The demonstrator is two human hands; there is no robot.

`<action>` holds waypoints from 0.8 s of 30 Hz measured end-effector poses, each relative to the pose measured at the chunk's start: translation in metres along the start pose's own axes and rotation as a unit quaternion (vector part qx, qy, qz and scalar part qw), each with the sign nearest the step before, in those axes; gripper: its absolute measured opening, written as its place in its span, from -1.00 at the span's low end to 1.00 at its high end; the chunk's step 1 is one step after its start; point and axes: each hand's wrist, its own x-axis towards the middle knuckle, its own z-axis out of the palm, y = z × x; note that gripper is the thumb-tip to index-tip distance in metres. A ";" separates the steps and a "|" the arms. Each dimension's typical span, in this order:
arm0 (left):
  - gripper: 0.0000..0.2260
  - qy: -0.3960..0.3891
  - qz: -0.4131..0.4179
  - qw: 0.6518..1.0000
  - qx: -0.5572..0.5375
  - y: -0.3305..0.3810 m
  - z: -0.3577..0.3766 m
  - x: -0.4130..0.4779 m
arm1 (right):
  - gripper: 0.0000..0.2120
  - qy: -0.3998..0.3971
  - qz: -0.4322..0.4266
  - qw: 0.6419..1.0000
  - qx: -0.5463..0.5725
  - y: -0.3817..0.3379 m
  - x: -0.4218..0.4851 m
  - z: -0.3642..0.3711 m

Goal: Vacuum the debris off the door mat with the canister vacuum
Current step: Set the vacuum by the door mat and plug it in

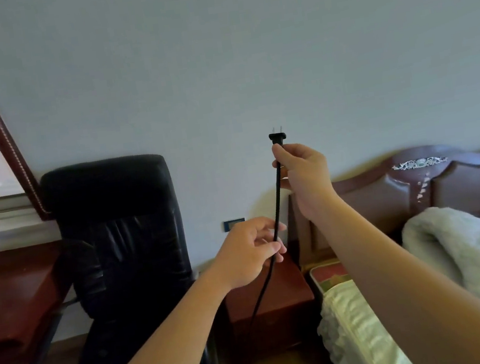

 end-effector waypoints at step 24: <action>-0.76 -0.010 -0.016 0.998 -0.062 -0.068 -0.033 0.192 | -0.90 0.014 0.007 1.000 0.015 0.063 0.197 0.019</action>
